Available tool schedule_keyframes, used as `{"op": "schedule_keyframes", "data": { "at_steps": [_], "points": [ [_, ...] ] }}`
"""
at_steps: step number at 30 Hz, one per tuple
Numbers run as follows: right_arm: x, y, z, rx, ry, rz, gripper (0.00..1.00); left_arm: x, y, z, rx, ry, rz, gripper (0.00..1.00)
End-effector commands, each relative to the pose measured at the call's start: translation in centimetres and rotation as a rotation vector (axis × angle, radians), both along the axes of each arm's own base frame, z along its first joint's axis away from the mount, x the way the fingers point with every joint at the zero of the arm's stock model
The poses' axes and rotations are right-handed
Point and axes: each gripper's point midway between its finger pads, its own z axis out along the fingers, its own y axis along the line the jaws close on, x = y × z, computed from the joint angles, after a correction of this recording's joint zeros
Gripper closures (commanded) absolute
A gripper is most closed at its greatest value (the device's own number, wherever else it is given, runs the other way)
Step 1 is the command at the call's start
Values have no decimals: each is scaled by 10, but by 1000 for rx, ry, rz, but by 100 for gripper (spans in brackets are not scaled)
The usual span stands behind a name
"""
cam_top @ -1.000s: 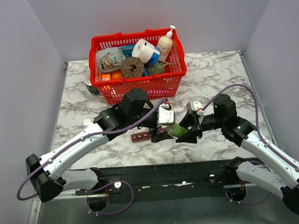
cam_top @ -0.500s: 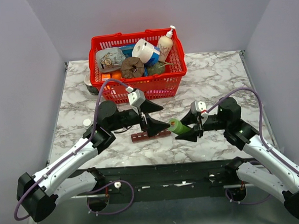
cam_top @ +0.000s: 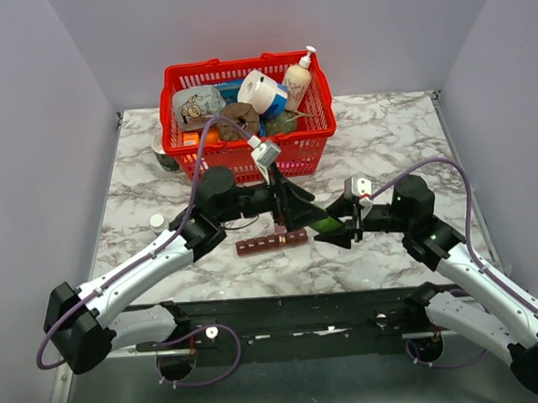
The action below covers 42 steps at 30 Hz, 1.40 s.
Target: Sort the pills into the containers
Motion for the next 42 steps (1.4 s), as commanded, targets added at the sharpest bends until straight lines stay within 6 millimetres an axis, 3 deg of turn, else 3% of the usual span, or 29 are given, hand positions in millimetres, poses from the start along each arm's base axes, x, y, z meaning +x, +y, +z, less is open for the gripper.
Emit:
{"op": "schedule_keyframes", "data": {
  "at_steps": [1,2,4,6,12,15,18,19,22,25,28,31,32,38,42],
  "points": [
    [8,-1,4,9,-59,-36,99,8,-8,-35,257,41,75,5],
    [8,-1,4,8,-64,-39,99,11,-7,-31,280,30,90,5],
    [9,-2,3,5,-62,-45,99,16,-1,-54,402,43,140,5],
    [10,-2,2,3,-61,-46,100,19,4,-57,454,37,170,5],
    [10,-2,2,1,-59,-52,99,20,6,-58,482,24,168,7],
    [11,-2,0,-3,-55,-53,99,18,3,-55,468,23,152,15],
    [10,-2,0,-4,-54,-49,99,13,-1,-54,455,30,117,30],
    [10,-2,-1,-5,-52,-49,99,12,-2,-53,452,30,111,45],
    [10,-2,-3,-9,-55,-49,100,7,-4,-50,441,12,71,79],
    [9,-2,-5,-13,-62,-37,99,-5,-4,-46,431,-97,-29,94],
    [-6,2,-6,0,-54,54,99,-29,-1,-36,374,-271,-178,94],
    [-17,5,-4,23,-25,111,99,-32,7,-43,407,-422,-215,95],
    [-16,5,-4,25,-20,107,99,-30,8,-38,412,-431,-210,95],
    [-6,3,-5,25,21,31,99,-29,5,-51,471,-464,-268,96],
    [-20,7,-4,62,122,88,100,-30,5,-61,499,-579,-305,96]
  ]
}}
